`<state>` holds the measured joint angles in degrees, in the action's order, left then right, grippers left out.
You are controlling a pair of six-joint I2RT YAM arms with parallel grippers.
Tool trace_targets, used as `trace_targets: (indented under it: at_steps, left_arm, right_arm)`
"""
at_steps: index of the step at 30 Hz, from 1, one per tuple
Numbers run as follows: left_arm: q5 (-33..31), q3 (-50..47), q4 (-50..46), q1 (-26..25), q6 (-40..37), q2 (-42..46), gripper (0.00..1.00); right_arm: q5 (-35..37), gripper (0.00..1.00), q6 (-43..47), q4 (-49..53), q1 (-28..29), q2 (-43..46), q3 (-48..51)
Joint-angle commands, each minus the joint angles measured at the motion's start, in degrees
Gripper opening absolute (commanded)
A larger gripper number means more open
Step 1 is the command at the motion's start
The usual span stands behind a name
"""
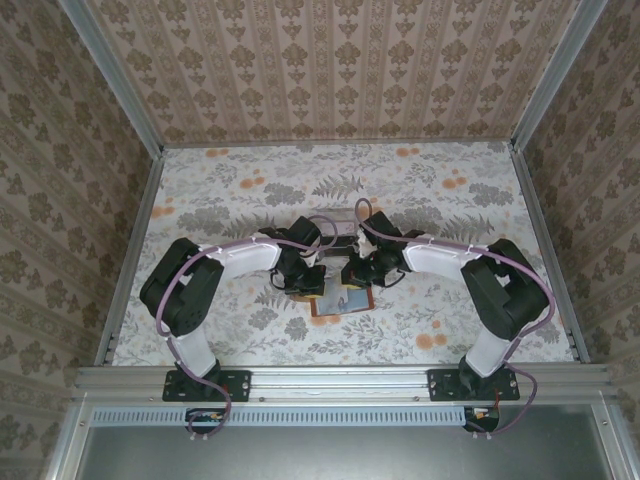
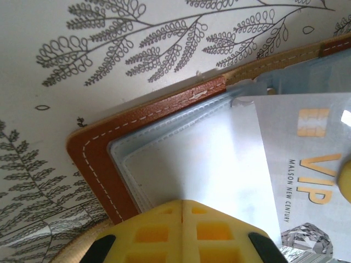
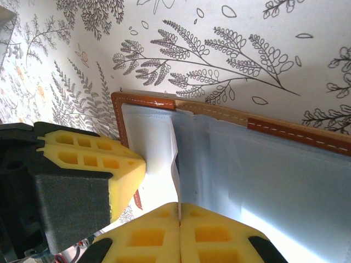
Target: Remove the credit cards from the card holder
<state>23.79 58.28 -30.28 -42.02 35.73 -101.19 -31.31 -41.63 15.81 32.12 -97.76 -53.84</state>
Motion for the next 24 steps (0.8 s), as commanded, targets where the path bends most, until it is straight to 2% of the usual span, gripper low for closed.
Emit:
trace_targets:
  at_steps: [1,14,24]
  left_arm:
    - [-4.08,-1.74,-5.58,-0.31,-1.01,-0.89,0.05]
    - [-4.71,-0.42,-6.76,-0.21,-0.66,0.42,0.05]
    - [-5.33,0.23,-6.63,0.52,-0.53,2.33,0.05]
  right_arm:
    - [1.77,0.08,1.55,3.15,-0.62,2.07,0.96]
    - [2.6,0.06,3.21,5.42,-1.79,4.26,0.21]
    - [6.99,0.06,7.52,12.97,-2.23,8.02,-3.64]
